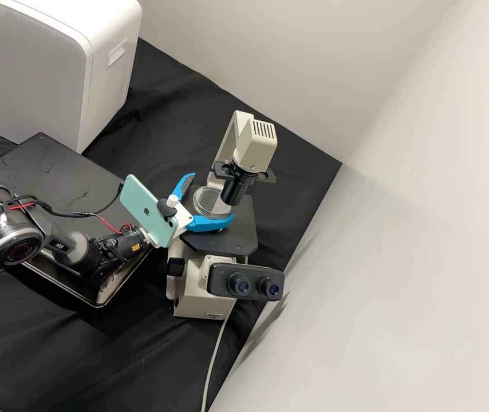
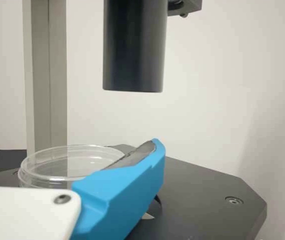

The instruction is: Place the petri dish on the bench

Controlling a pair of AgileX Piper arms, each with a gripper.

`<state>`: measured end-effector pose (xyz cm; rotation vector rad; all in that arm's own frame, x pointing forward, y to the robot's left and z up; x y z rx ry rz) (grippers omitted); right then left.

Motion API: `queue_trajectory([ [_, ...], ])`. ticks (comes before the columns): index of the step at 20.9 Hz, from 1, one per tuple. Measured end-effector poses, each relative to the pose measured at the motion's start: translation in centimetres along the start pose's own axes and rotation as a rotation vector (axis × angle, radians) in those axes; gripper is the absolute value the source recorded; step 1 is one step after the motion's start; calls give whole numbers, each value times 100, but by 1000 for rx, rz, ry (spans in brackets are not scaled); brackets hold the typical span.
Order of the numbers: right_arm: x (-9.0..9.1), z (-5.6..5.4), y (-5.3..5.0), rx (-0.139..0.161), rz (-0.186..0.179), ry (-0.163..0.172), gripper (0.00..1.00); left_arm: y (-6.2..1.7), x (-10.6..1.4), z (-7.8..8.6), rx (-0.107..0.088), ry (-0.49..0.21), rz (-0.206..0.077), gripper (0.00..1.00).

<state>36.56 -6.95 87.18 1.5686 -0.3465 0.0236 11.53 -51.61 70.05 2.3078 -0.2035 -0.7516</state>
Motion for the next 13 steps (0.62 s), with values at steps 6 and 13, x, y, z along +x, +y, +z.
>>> queue_trajectory([
  [6,0,0,0,0,0,0,0,0,2,-6,0,3,0,100],
  [13,0,0,0,6,0,0,0,0,2,-6,0,3,0,100],
])
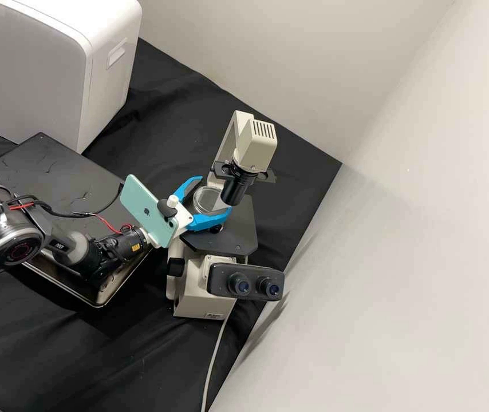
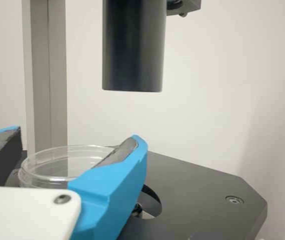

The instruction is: Place the petri dish on the bench

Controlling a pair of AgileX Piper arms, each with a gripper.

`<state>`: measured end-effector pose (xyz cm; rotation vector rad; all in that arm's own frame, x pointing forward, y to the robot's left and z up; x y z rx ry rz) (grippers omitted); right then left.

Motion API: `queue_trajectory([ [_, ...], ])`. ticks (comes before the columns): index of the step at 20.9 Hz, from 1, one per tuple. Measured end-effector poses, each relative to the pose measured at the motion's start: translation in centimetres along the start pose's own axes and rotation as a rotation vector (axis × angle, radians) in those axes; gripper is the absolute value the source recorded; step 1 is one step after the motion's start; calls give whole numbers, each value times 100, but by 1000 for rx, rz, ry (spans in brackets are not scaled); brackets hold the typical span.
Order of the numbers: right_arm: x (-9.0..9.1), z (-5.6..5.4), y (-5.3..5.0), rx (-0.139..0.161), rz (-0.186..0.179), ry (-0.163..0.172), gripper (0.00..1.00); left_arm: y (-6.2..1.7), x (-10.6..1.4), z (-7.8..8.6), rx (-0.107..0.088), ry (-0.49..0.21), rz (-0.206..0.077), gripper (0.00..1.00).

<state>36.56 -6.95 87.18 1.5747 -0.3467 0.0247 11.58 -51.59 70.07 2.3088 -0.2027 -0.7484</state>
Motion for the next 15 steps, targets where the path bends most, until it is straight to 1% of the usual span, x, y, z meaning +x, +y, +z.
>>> queue_trajectory([
  [3,0,0,0,1,0,0,0,0,0,0,0,0,0,100],
  [6,0,0,0,9,0,0,0,0,0,0,0,0,0,100],
  [12,0,0,0,9,0,0,0,0,-3,10,1,-6,0,100],
  [15,-24,11,-5,19,8,3,0,0,-4,14,0,-8,0,100],
])
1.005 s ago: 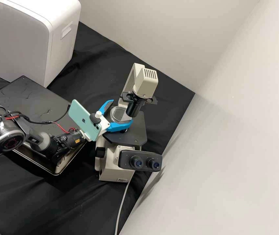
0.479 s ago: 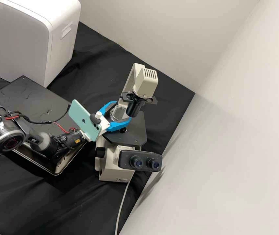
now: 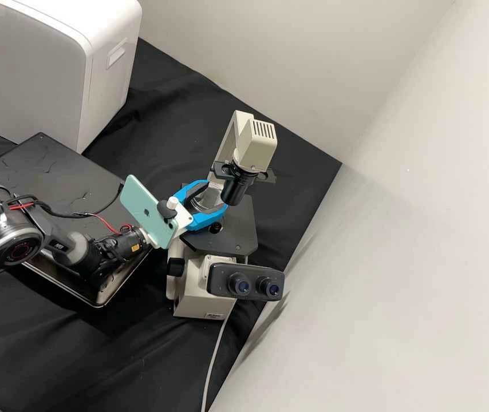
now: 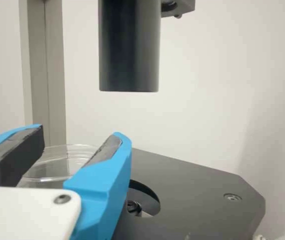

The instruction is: Place the petri dish on the bench

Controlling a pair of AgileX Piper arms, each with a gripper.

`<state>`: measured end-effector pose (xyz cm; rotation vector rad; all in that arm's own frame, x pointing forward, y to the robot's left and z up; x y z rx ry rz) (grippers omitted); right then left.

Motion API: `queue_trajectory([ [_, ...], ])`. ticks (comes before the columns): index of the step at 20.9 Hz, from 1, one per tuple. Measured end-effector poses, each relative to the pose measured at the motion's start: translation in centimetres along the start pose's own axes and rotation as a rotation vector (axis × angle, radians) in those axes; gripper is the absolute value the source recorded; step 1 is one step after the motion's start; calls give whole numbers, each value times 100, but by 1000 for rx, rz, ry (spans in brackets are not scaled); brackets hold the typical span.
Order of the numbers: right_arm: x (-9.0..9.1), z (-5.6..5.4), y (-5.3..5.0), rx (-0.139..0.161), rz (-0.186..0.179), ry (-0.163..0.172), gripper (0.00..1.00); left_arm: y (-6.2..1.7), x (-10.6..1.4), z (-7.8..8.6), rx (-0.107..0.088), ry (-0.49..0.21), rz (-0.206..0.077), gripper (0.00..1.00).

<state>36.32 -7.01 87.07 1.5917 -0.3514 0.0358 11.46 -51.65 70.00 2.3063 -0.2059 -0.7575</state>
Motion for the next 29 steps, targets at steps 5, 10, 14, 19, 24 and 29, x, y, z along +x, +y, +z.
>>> queue_trajectory([
  [5,-35,-7,-16,10,9,6,0,0,-3,9,0,-6,0,100],
  [10,-35,-7,-14,15,15,3,100,0,-3,9,0,-6,0,100],
  [14,-40,-22,-30,5,38,-21,100,0,-3,9,0,-6,0,100],
  [19,-98,-10,-4,-8,76,-68,100,0,4,-13,-1,8,0,100],
  [24,-214,-5,34,-18,113,-126,100,1,8,-26,0,14,0,100],
  [29,-270,-19,20,-16,142,-164,100,1,9,-33,-1,18,0,100],
])
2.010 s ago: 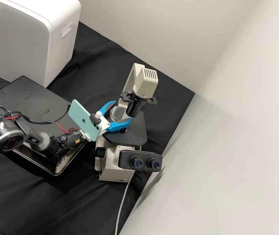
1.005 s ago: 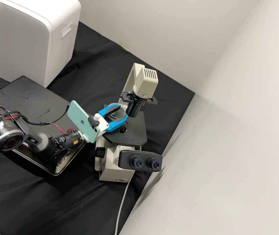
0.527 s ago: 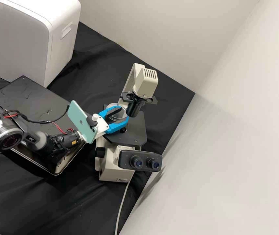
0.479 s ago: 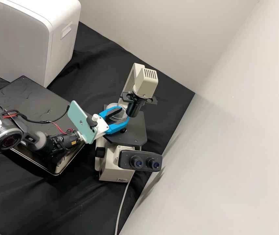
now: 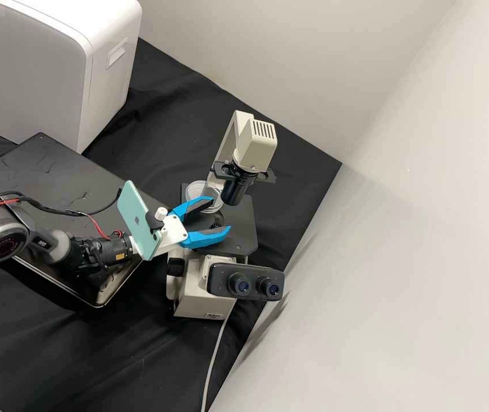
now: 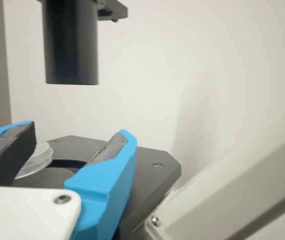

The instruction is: Place the petri dish on the bench

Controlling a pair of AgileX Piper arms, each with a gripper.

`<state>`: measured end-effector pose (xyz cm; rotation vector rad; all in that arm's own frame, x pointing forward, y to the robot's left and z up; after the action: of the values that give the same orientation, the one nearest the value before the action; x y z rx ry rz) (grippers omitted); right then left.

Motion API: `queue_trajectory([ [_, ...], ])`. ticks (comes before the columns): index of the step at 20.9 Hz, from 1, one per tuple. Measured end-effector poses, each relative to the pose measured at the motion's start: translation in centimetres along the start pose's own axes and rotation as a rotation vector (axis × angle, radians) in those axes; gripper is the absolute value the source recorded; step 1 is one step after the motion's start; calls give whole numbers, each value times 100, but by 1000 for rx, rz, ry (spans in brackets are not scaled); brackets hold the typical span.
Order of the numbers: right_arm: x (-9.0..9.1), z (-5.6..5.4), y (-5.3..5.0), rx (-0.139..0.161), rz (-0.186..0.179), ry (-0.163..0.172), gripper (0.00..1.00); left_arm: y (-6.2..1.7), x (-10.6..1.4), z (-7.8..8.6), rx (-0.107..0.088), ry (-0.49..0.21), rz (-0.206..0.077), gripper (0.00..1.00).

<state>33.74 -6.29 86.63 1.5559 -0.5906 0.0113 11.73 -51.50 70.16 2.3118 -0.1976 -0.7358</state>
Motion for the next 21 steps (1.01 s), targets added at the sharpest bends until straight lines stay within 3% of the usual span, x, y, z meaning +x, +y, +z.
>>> queue_trajectory([
  [4,-65,-6,9,8,6,-20,100,0,0,0,0,0,0,100],
  [13,-93,-33,6,15,2,-19,100,-9,3,2,3,0,-5,100],
  [21,-233,-83,100,24,-33,-29,100,-9,3,2,3,0,-5,100],
])
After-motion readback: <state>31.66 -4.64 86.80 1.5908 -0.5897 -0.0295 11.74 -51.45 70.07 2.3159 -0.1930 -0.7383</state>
